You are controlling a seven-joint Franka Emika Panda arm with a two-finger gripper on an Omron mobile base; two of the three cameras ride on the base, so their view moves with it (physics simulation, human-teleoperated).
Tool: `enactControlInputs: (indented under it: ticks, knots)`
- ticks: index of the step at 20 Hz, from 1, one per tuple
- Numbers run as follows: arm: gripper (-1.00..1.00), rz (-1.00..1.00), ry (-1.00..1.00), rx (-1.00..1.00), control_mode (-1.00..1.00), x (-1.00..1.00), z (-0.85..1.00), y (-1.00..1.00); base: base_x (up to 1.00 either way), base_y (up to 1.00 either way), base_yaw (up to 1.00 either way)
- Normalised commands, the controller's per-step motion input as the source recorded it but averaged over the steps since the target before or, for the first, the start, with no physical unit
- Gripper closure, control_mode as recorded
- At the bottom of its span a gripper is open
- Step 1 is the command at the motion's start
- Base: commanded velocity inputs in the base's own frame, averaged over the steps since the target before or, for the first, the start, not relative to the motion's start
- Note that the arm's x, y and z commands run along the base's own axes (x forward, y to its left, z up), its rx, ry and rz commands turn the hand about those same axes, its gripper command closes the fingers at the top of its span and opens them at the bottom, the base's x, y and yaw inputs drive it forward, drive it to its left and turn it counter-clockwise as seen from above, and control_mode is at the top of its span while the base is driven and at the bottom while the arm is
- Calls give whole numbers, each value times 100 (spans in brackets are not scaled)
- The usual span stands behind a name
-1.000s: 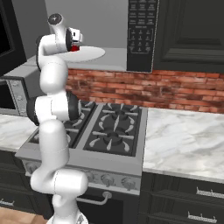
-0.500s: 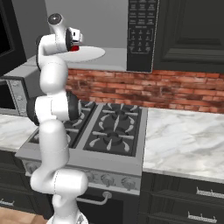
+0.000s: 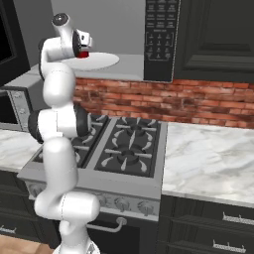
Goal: Pick the cup of tea, navigate to the dining table, and place it on the saucer.
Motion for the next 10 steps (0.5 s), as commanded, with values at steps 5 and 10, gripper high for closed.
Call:
enactControlInputs:
  ticks: [5, 10]
  knots:
    - [100, -2, -4, 2, -100, -87, -6, -30, 0, 0, 0]
    - [100, -8, -7, 6, -100, -100, -15, -61, 0, 0, 0]
